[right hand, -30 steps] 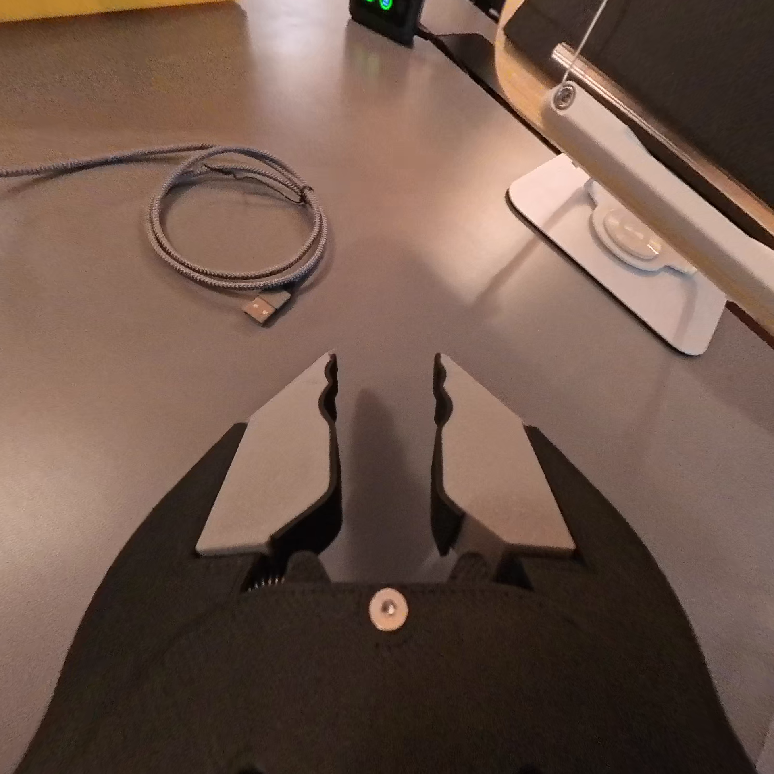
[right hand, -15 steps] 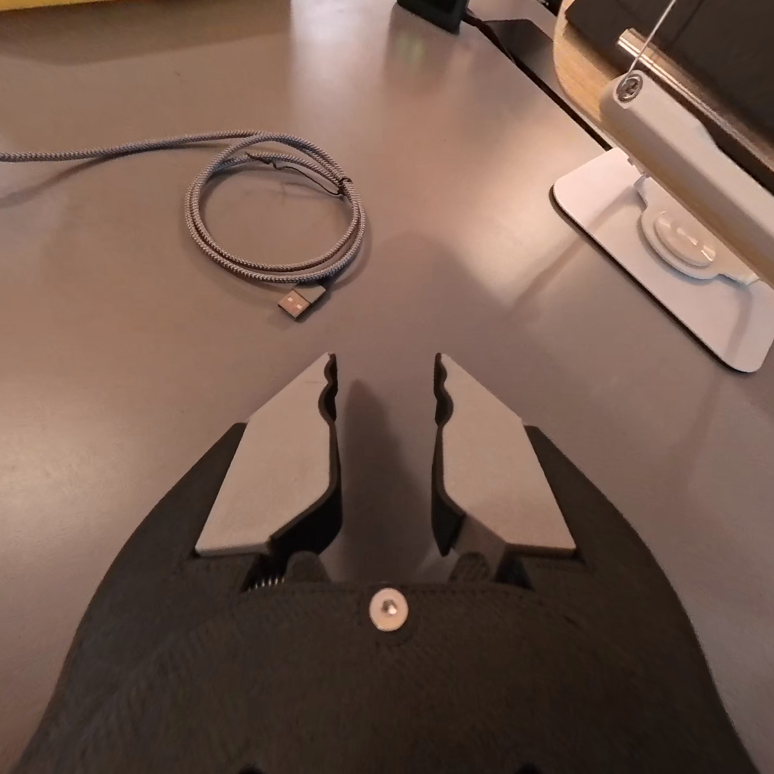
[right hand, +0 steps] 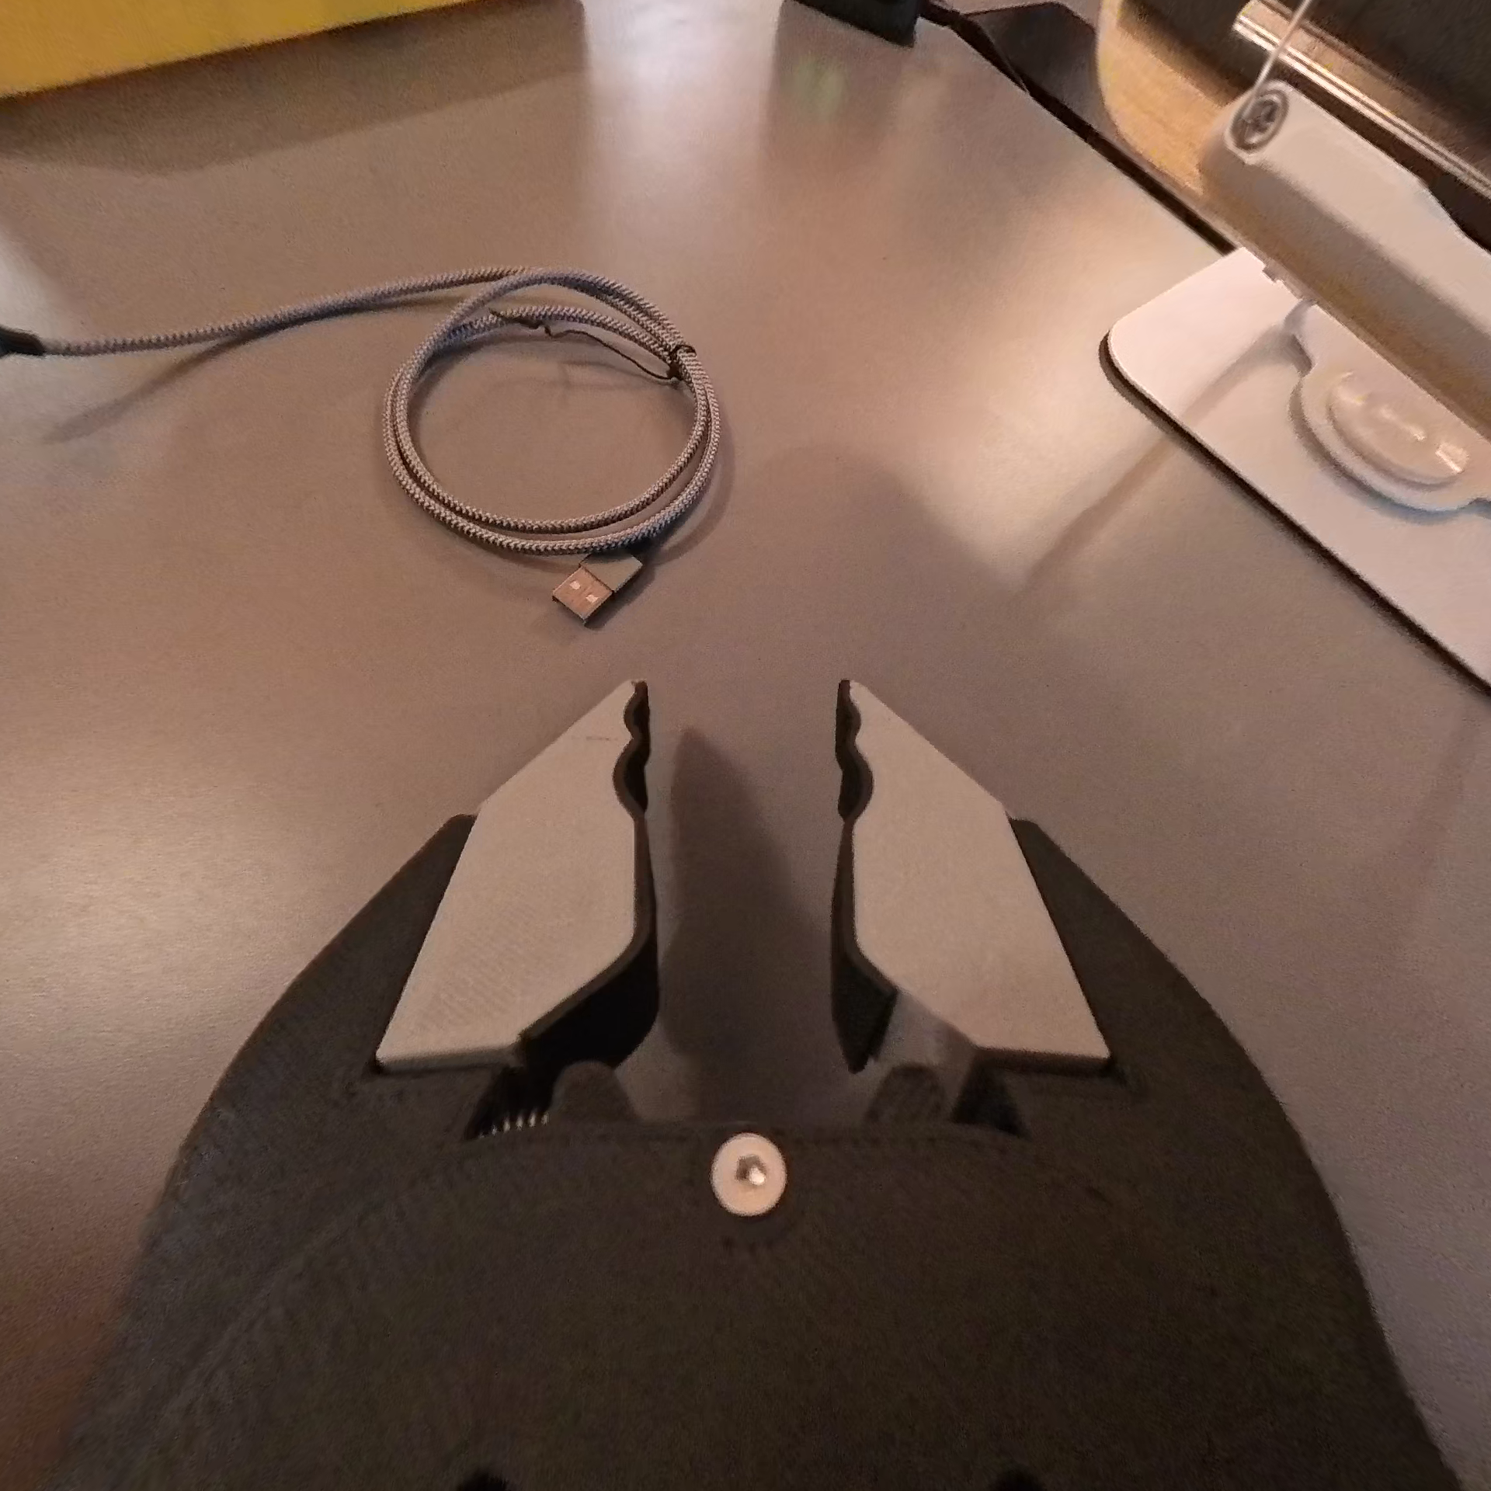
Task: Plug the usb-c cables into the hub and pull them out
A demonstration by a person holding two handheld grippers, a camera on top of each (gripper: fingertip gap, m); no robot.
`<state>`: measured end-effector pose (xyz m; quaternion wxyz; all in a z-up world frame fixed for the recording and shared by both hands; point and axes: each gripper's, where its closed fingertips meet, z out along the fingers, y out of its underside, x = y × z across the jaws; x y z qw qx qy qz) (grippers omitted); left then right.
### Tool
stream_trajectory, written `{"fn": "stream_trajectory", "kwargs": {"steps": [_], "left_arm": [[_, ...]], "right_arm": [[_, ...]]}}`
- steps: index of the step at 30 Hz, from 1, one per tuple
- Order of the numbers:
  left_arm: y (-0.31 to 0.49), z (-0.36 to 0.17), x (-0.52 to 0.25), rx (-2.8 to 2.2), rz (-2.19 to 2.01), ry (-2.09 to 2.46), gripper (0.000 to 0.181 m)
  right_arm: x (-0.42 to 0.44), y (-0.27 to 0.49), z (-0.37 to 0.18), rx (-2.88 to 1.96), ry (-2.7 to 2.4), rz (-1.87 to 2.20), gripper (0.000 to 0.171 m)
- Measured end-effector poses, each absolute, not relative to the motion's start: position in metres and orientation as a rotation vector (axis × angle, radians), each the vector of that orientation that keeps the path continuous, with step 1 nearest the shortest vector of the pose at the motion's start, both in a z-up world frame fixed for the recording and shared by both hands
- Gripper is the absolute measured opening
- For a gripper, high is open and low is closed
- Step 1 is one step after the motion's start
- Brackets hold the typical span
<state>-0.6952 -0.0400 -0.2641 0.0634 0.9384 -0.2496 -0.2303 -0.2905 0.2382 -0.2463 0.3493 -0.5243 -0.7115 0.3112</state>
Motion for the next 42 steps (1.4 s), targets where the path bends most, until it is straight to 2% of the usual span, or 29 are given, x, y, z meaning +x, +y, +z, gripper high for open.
{"fn": "stream_trajectory", "kwargs": {"steps": [1, 6, 10, 18, 21, 24, 28, 32, 33, 35, 39, 42], "left_arm": [[-0.038, -0.267, -0.698, 2.843, -0.705, -0.759, 0.017], [-0.031, -0.265, -0.703, 2.867, -0.763, -0.774, 0.013], [-0.03, -0.241, -0.704, 2.803, -0.995, -0.814, 0.007], [-0.027, -0.112, -0.682, 2.744, -1.661, -0.616, 0.007], [-0.011, -0.057, -0.643, 2.766, -1.914, -0.547, 0.006], [0.021, -0.027, -0.579, 2.842, -2.079, -0.545, 0.006], [0.08, -0.035, -0.47, 2.961, -2.102, -0.738, 0.006], [0.141, -0.08, -0.382, 3.081, -1.96, -1.038, 0.006], [0.154, -0.092, -0.37, 3.085, -1.948, -1.085, 0.006], [0.177, -0.115, -0.354, 3.108, -1.94, -1.152, 0.006], [0.21, -0.17, -0.342, 3.362, -1.759, -1.172, 0.007], [0.218, -0.198, -0.344, 3.352, -1.799, -1.258, 0.007]], "right_arm": [[-0.291, 0.239, -0.245, -1.374, -1.836, 0.828, 0.044], [-0.29, 0.241, -0.242, -1.416, -1.81, 0.905, 0.043], [-0.29, 0.235, -0.242, -1.385, -1.83, 0.888, 0.042], [-0.289, 0.224, -0.238, -1.286, -1.853, 0.839, 0.04], [-0.289, 0.228, -0.232, -1.277, -1.821, 0.837, 0.04], [-0.289, 0.232, -0.225, -1.272, -1.779, 0.867, 0.041], [-0.289, 0.237, -0.217, -1.273, -1.731, 0.959, 0.051], [-0.288, 0.236, -0.212, -1.289, -1.707, 1.142, 0.072], [-0.286, 0.234, -0.209, -1.287, -1.703, 1.198, 0.082], [-0.282, 0.234, -0.202, -1.279, -1.673, 1.288, 0.091], [-0.27, 0.242, -0.19, -1.238, -1.595, 1.346, 0.096], [-0.265, 0.243, -0.185, -1.211, -1.573, 1.374, 0.094]]}}
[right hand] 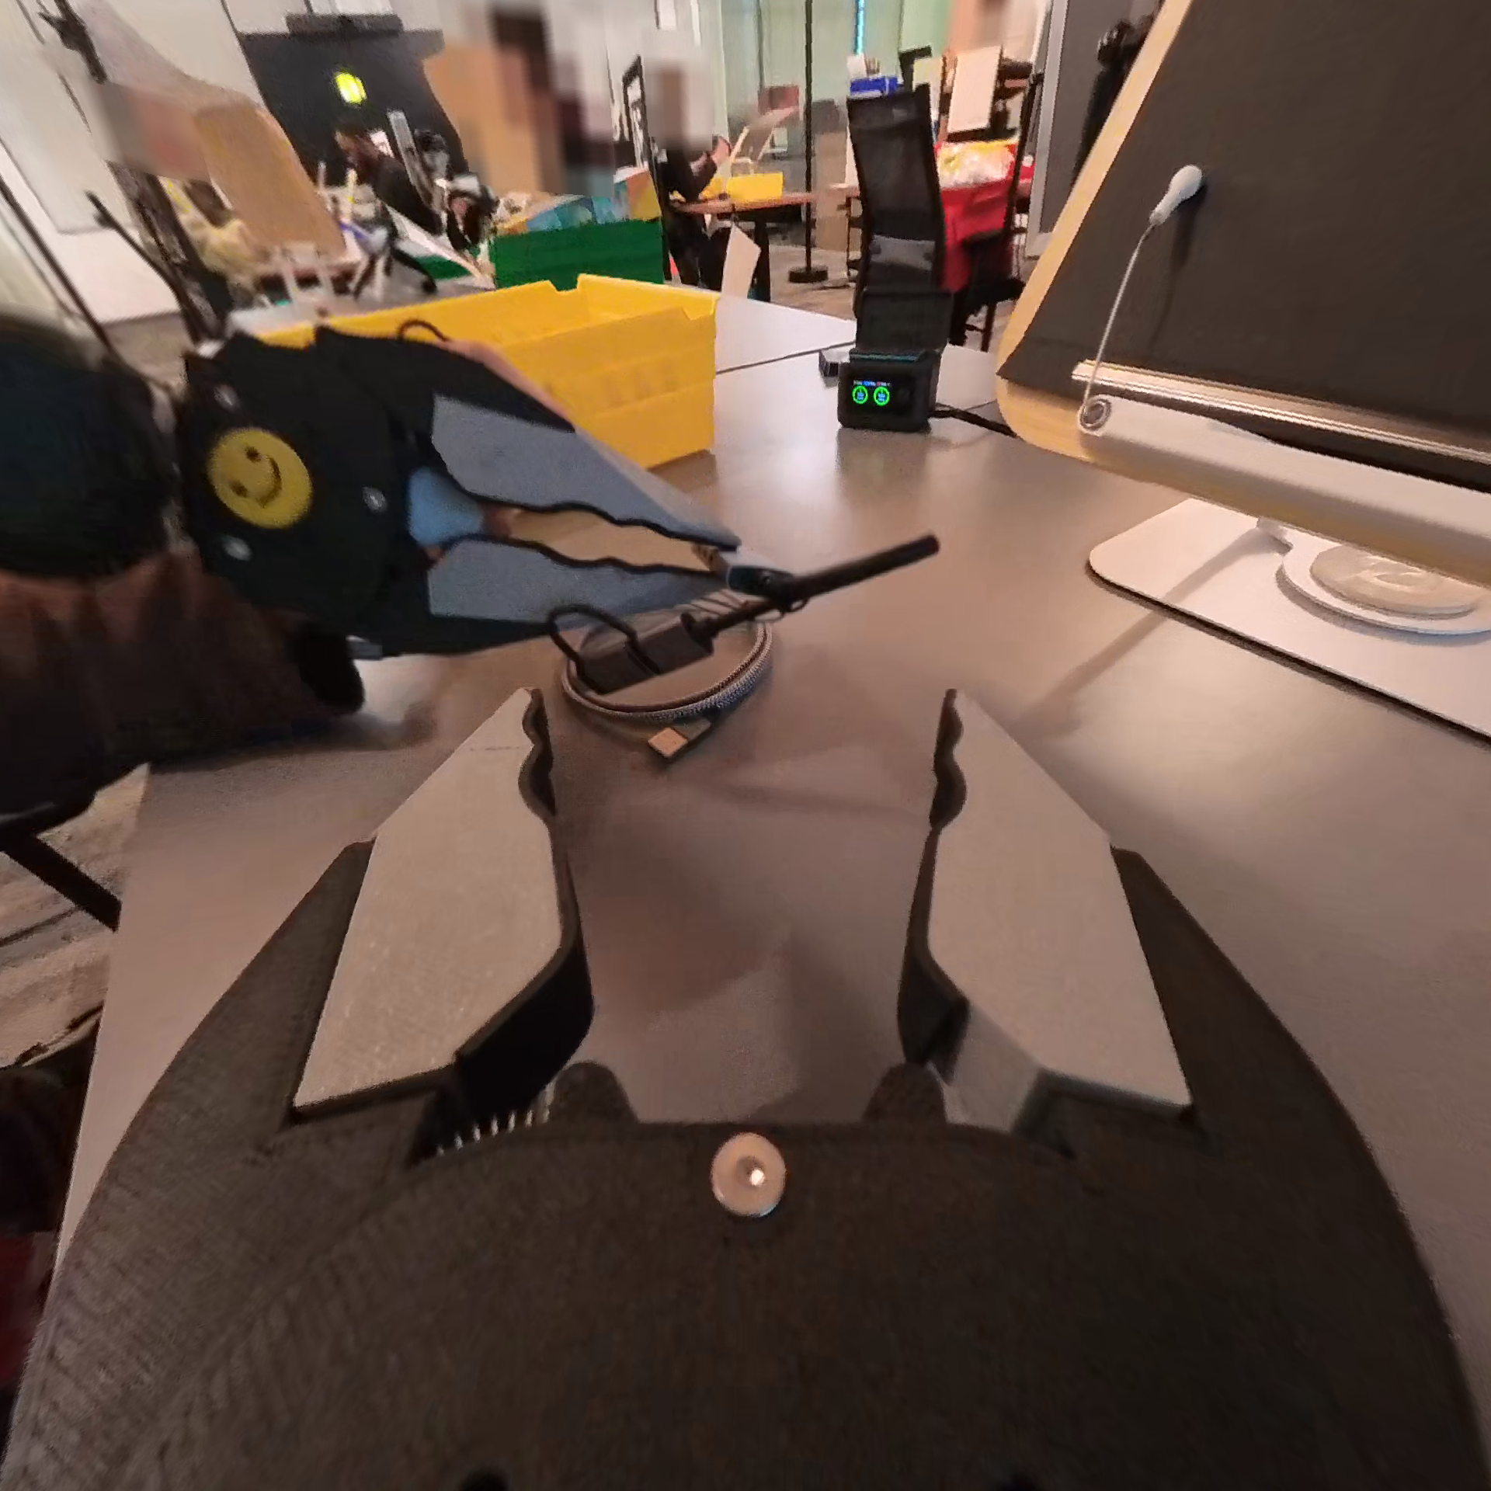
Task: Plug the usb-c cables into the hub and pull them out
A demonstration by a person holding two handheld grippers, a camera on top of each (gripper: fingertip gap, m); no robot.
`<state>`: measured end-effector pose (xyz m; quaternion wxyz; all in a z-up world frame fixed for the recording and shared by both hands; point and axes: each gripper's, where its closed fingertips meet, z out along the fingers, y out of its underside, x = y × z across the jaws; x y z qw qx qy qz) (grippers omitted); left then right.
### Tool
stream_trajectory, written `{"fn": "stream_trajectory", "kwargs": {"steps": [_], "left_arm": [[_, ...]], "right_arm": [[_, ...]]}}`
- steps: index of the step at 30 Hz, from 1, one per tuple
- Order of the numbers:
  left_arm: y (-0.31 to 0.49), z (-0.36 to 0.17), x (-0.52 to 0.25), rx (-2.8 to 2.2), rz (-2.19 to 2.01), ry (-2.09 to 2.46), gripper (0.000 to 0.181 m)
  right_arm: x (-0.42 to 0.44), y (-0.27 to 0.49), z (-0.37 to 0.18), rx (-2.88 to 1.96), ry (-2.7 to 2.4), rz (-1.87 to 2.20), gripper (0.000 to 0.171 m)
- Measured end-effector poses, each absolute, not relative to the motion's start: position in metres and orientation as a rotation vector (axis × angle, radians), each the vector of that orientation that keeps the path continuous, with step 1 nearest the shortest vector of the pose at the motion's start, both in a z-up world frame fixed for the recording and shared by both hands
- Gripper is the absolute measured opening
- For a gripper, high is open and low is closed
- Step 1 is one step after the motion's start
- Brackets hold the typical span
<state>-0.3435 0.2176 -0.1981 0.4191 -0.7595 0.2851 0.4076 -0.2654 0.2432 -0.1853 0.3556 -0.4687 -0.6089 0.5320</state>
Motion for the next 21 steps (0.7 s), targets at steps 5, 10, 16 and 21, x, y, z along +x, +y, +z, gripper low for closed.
{"fn": "stream_trajectory", "kwargs": {"steps": [5, 10, 16, 21], "left_arm": [[0.217, -0.191, -0.337, -1.726, 1.068, 0.793, 0.007], [0.217, -0.189, -0.333, -1.712, 0.98, 0.767, 0.007], [0.221, -0.194, -0.326, -1.705, 1.042, 0.791, 0.007], [0.228, -0.196, -0.32, -1.713, 1.093, 0.781, 0.007]], "right_arm": [[-0.276, 0.248, -0.187, -1.266, -1.585, 1.479, 0.084], [-0.287, 0.24, -0.178, -1.255, -1.594, 1.727, 0.084], [-0.297, 0.223, -0.175, -1.261, -1.646, 1.951, 0.054], [-0.309, 0.223, -0.189, -1.358, -1.667, 1.788, 0.027]]}}
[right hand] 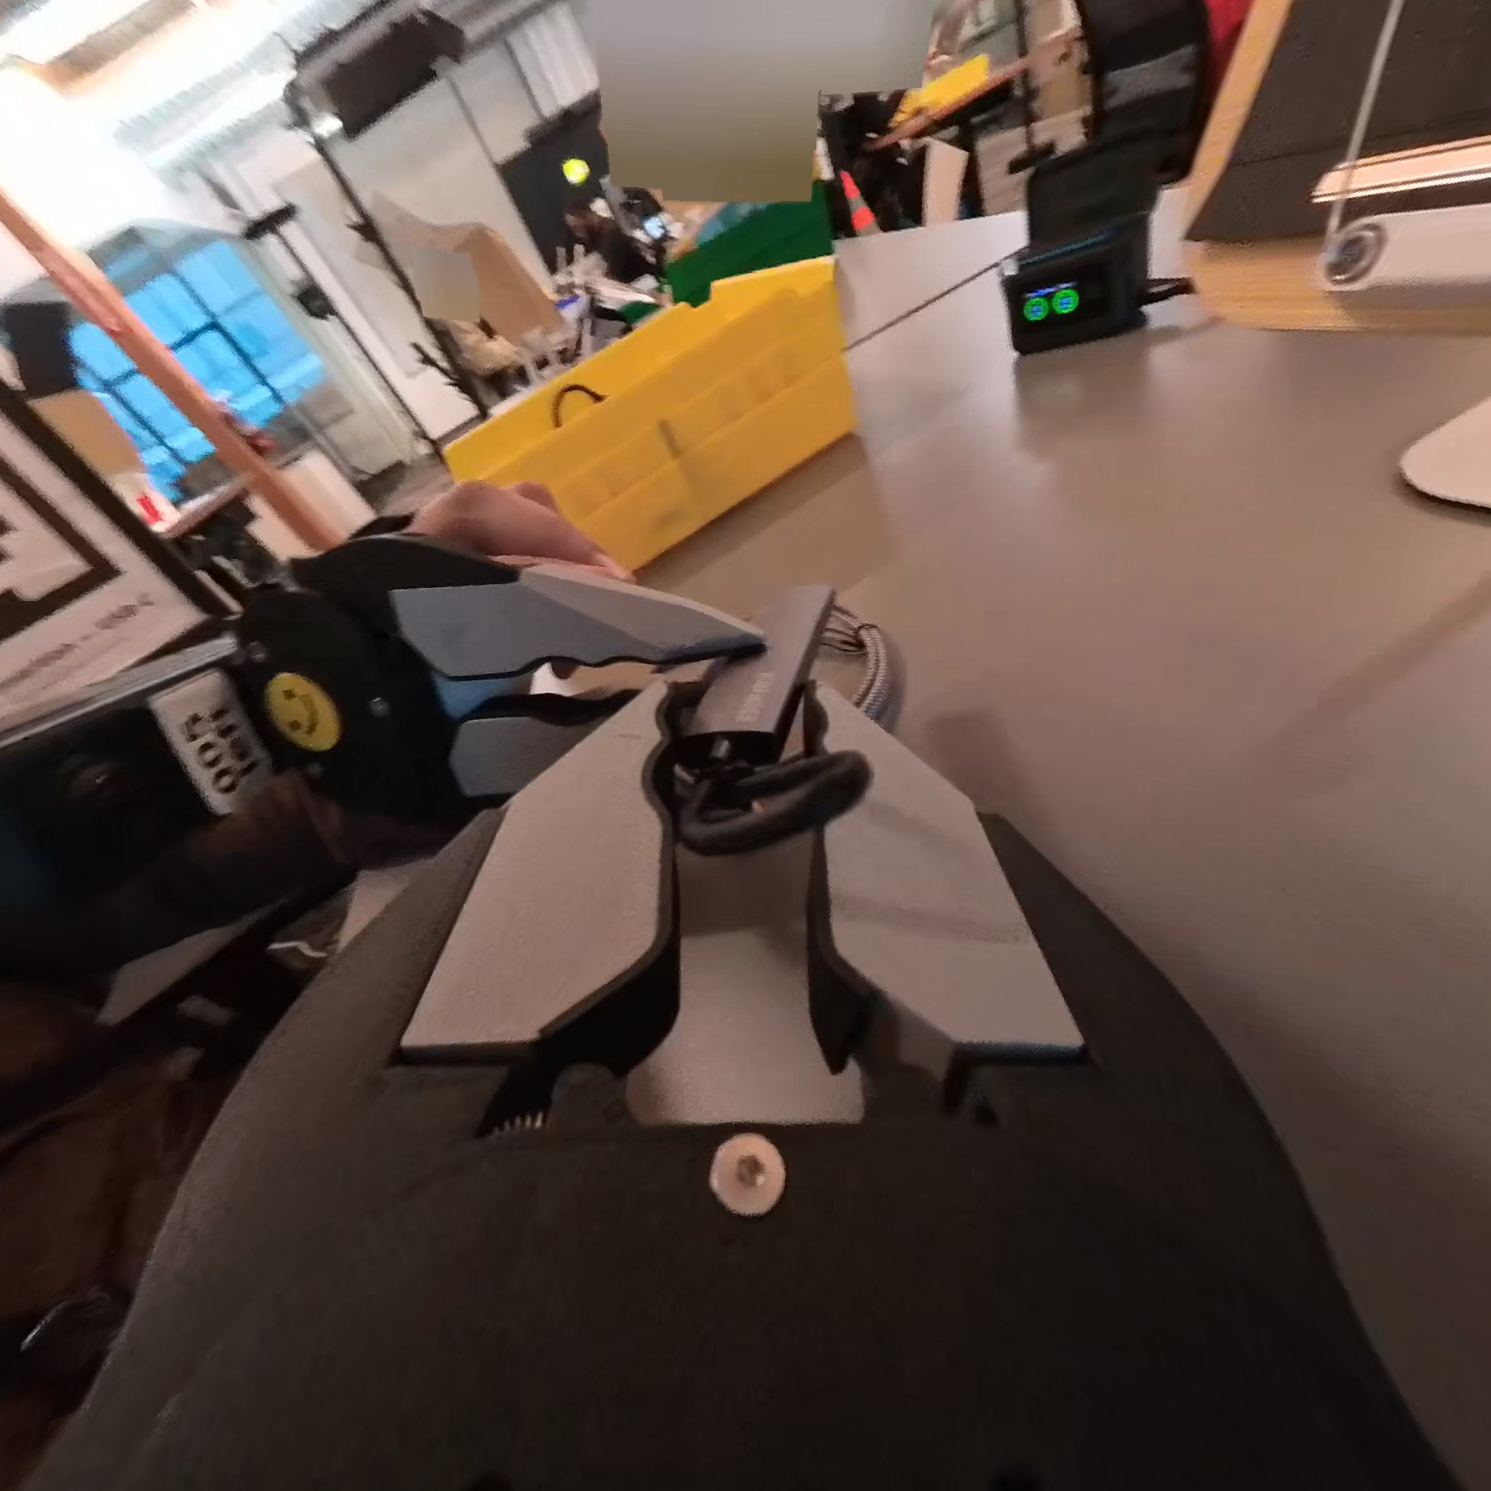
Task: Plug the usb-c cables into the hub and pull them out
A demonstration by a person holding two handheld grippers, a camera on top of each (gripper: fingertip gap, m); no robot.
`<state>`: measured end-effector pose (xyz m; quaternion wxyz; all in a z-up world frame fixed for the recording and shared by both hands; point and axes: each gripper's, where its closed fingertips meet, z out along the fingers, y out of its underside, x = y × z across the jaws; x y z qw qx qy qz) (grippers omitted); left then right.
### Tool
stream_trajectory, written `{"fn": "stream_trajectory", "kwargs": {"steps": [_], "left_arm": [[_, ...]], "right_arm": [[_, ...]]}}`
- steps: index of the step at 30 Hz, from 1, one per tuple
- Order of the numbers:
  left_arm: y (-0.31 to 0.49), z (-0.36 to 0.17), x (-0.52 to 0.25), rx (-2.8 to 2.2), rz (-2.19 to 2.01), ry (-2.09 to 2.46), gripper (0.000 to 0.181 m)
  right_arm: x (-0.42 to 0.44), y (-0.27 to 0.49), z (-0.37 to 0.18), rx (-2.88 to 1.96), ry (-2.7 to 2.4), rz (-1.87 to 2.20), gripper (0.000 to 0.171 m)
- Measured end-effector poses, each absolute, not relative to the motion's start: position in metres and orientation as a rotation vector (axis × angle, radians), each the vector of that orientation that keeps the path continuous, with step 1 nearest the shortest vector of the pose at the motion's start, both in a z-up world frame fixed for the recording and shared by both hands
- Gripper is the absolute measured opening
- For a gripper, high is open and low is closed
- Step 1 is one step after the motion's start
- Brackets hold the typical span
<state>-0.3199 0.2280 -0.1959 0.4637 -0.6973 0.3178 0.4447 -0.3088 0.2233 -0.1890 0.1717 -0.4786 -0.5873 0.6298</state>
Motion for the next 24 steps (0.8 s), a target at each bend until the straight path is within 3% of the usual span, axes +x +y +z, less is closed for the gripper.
{"fn": "stream_trajectory", "kwargs": {"steps": [12, 18, 24], "left_arm": [[0.23, -0.194, -0.305, -1.62, 1.048, 0.733, 0.009], [0.229, -0.201, -0.322, -1.655, 1.104, 0.679, 0.04], [0.221, -0.191, -0.322, -1.585, 1.133, 0.726, 0.014]], "right_arm": [[-0.305, 0.235, -0.196, -1.451, -1.6, 1.641, 0.022], [-0.296, 0.244, -0.184, -1.515, -1.484, 1.95, 0.021], [-0.292, 0.226, -0.188, -1.512, -1.592, 2.031, 0.022]]}}
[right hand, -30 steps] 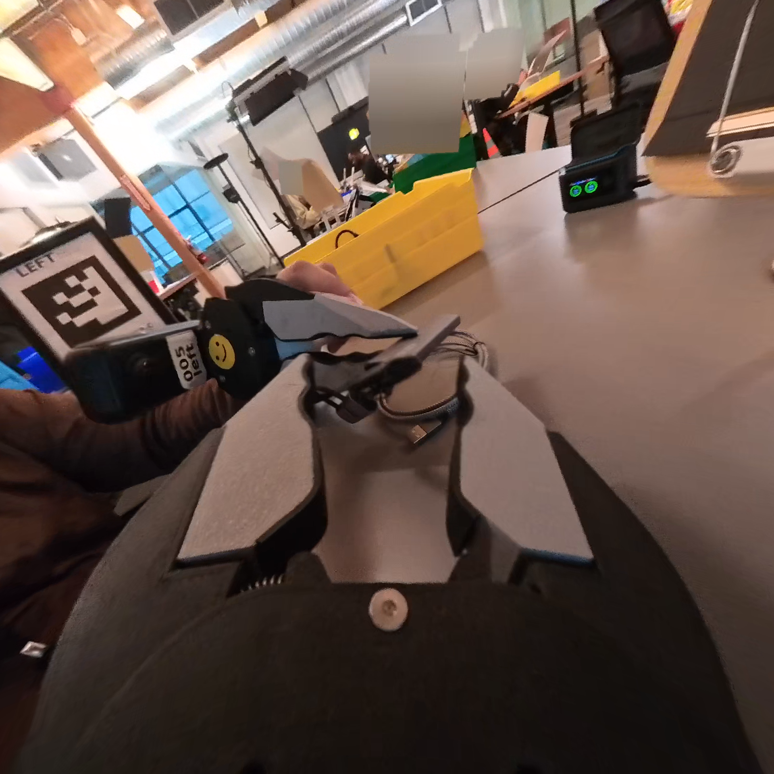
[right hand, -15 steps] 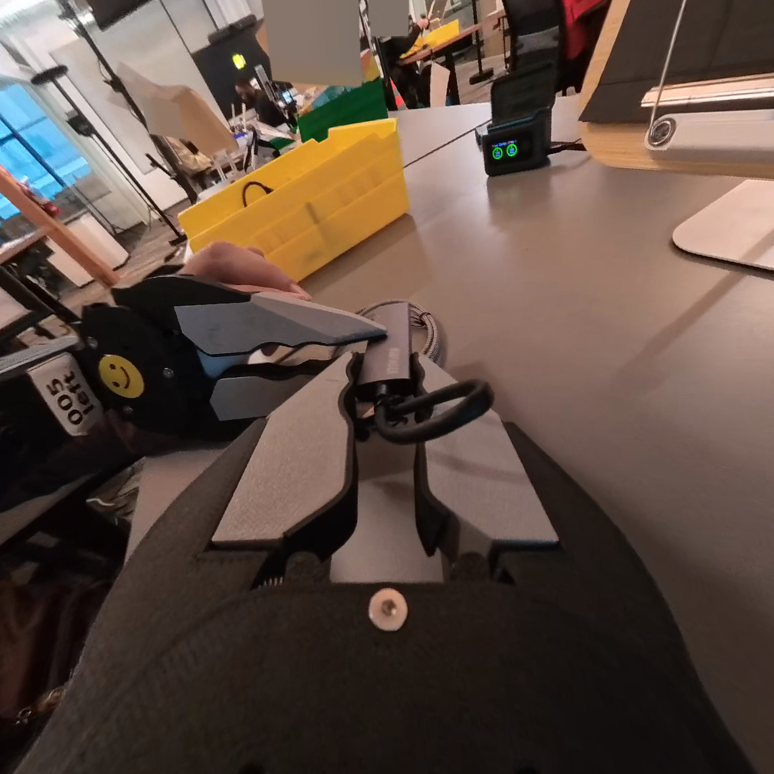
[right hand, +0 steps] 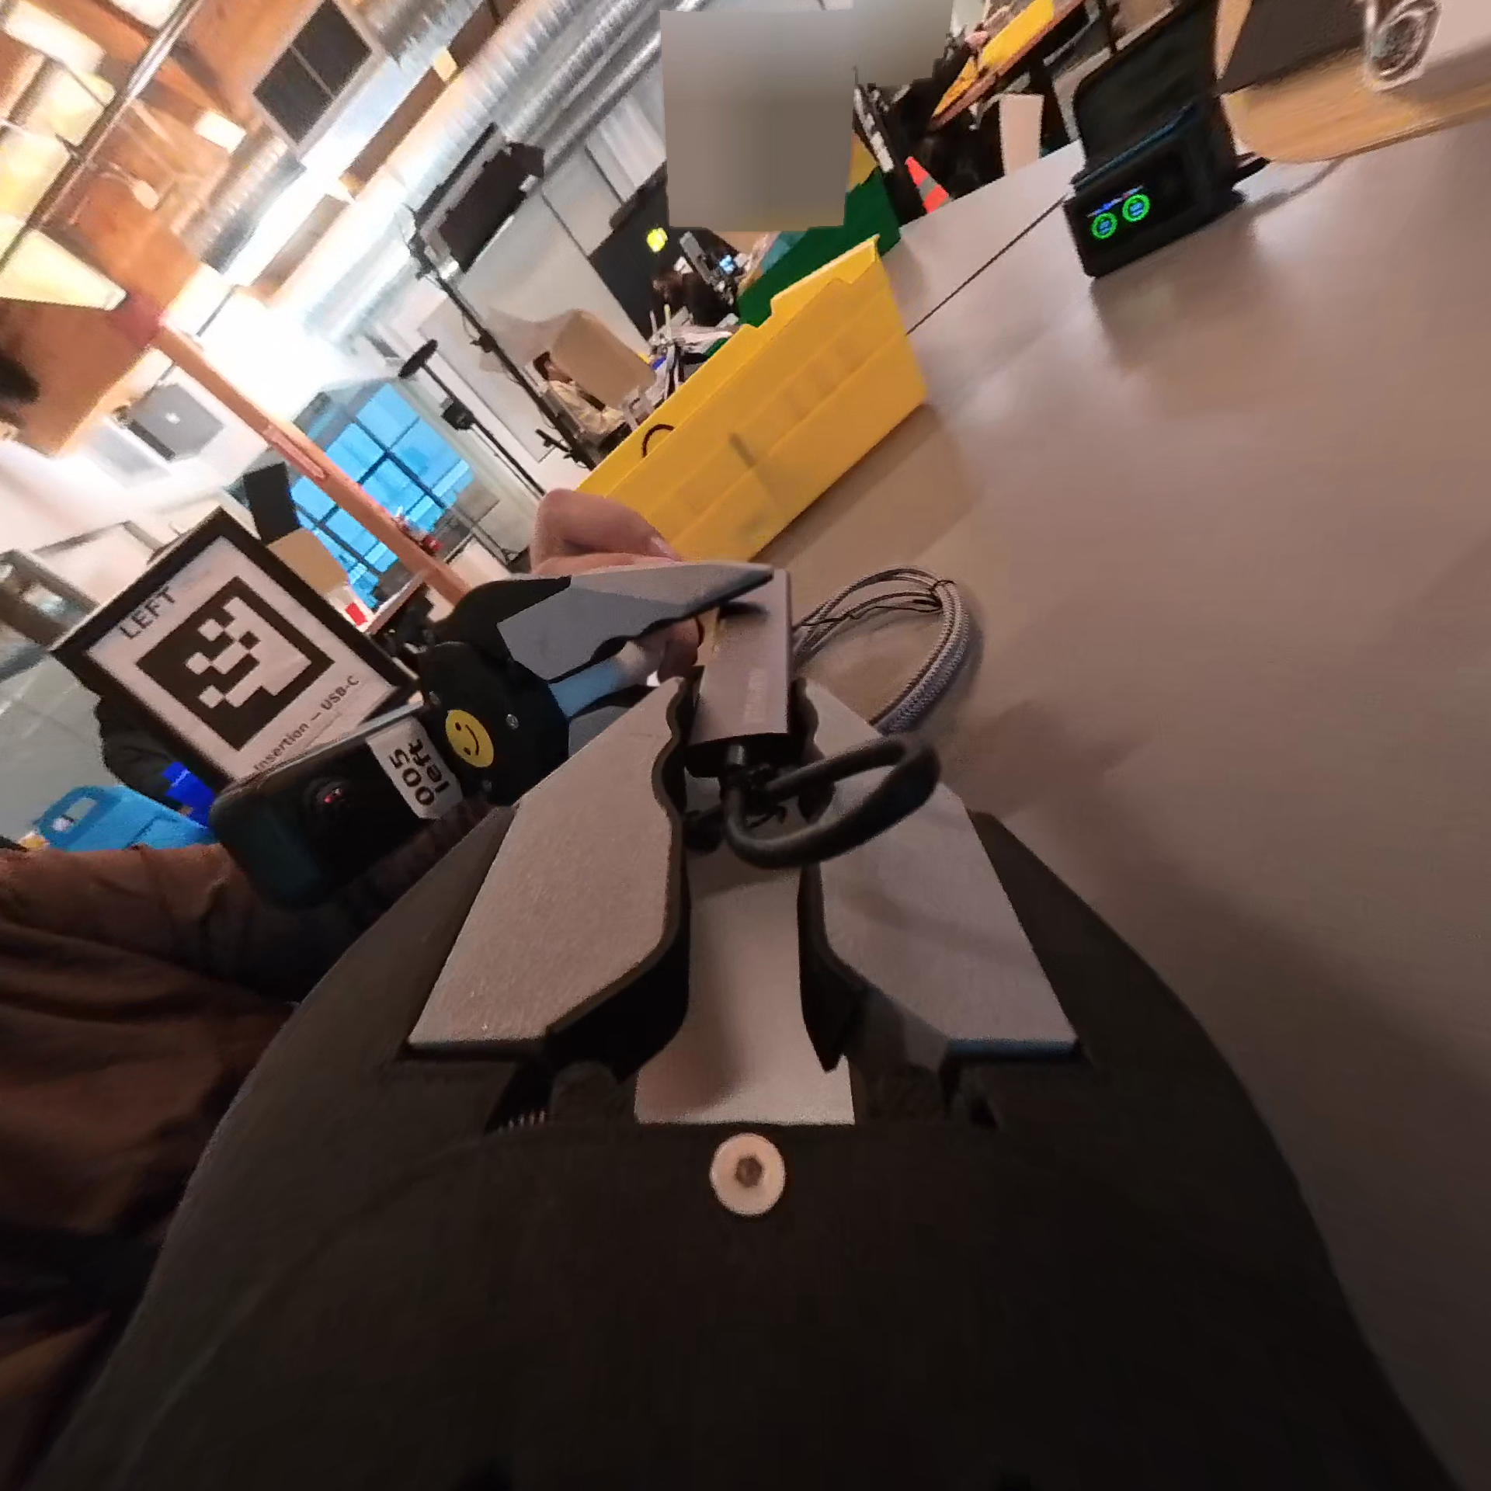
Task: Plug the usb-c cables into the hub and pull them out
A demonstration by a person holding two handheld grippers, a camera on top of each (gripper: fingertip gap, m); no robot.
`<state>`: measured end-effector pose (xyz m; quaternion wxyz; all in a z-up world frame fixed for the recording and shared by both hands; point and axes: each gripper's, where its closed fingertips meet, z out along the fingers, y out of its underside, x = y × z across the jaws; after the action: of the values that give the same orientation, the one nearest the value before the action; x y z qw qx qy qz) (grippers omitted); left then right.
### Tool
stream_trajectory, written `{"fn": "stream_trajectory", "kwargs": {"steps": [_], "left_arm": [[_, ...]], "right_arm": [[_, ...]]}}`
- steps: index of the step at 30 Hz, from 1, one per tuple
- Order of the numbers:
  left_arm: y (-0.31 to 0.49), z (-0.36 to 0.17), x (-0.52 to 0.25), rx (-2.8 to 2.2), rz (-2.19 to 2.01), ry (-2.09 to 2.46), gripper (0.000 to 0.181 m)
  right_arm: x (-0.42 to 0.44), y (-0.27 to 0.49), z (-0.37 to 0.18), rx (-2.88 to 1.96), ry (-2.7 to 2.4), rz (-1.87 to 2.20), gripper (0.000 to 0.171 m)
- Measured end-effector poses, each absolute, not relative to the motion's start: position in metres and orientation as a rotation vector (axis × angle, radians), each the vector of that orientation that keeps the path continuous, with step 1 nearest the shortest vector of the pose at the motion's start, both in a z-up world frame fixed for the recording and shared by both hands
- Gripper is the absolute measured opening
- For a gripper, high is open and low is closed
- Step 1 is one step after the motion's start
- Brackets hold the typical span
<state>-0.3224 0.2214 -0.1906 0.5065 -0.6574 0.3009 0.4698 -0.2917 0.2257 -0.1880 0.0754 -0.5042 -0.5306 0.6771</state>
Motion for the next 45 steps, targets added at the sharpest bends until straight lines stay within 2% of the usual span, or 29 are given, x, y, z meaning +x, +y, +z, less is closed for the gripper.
{"fn": "stream_trajectory", "kwargs": {"steps": [9, 14, 37, 44, 45], "left_arm": [[0.207, -0.185, -0.319, -1.541, 0.986, 0.735, 0.017], [0.196, -0.197, -0.298, -1.593, 0.713, 0.808, 0.007], [0.18, -0.176, -0.277, -1.456, 0.627, 0.785, 0.008], [0.177, -0.171, -0.284, -1.492, 0.745, 0.834, 0.007], [0.173, -0.165, -0.293, -1.489, 0.818, 0.822, 0.007]], "right_arm": [[-0.276, 0.204, -0.179, -1.358, -1.757, 2.152, 0.022], [-0.276, 0.202, -0.176, -1.352, -1.739, 2.207, 0.022], [-0.269, 0.192, -0.17, -1.315, -1.761, 2.339, 0.021], [-0.275, 0.197, -0.166, -1.317, -1.686, 2.317, 0.022], [-0.278, 0.202, -0.166, -1.327, -1.653, 2.292, 0.028]]}}
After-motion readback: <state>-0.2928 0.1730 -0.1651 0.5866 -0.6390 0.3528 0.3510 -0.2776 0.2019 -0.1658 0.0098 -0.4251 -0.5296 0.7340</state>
